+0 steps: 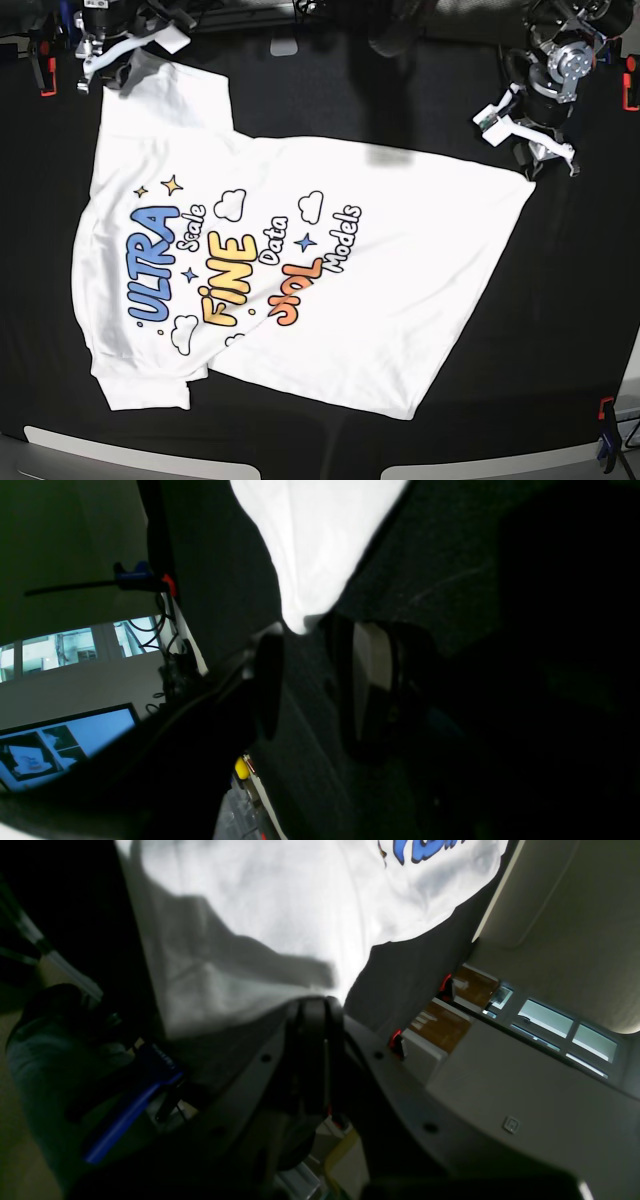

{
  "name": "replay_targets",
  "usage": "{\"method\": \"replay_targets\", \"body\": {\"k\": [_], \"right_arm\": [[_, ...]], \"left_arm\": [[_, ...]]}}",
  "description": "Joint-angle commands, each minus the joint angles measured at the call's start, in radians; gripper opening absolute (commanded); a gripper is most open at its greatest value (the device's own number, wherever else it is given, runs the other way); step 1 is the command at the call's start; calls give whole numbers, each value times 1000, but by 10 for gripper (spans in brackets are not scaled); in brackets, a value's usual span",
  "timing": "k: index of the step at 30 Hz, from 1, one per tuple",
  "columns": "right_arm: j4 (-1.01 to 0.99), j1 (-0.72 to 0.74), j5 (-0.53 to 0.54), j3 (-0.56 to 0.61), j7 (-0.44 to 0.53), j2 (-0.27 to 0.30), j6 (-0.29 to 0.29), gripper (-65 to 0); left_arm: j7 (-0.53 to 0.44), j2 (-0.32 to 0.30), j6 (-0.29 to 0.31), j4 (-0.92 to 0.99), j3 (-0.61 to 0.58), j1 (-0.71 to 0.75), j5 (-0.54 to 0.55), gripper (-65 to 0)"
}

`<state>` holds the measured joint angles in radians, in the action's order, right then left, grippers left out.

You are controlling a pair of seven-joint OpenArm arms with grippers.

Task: Layout the t-shirt on the table in an organized manner, then fold the t-shirt properly
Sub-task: 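Grasp the shoulder edges with both grippers and pull the shirt taut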

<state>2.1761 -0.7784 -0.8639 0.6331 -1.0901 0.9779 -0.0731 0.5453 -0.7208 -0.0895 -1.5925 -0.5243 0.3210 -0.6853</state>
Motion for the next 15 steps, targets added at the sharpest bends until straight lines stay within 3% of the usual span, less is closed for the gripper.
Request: {"method": "replay_targets", "body": {"k": [1, 6, 10, 12, 15], "right_arm": [[19, -3, -19, -4, 2, 14, -14, -650], [19, -3, -19, -4, 1, 14, -14, -650], [19, -3, -19, -4, 1, 14, -14, -650], [19, -3, -19, -4, 1, 14, -14, -650], [19, -3, -19, -4, 2, 14, -14, -650]], "left_arm": [[10, -11, 15, 13, 0, 6, -6, -428], [-39, -11, 15, 13, 0, -29, -3, -428], [16, -11, 16, -7, -1, -71, 14, -435], [96, -13, 45, -47, -1, -88, 62, -435], [81, -31, 129, -113, -1, -91, 135, -435]]}}
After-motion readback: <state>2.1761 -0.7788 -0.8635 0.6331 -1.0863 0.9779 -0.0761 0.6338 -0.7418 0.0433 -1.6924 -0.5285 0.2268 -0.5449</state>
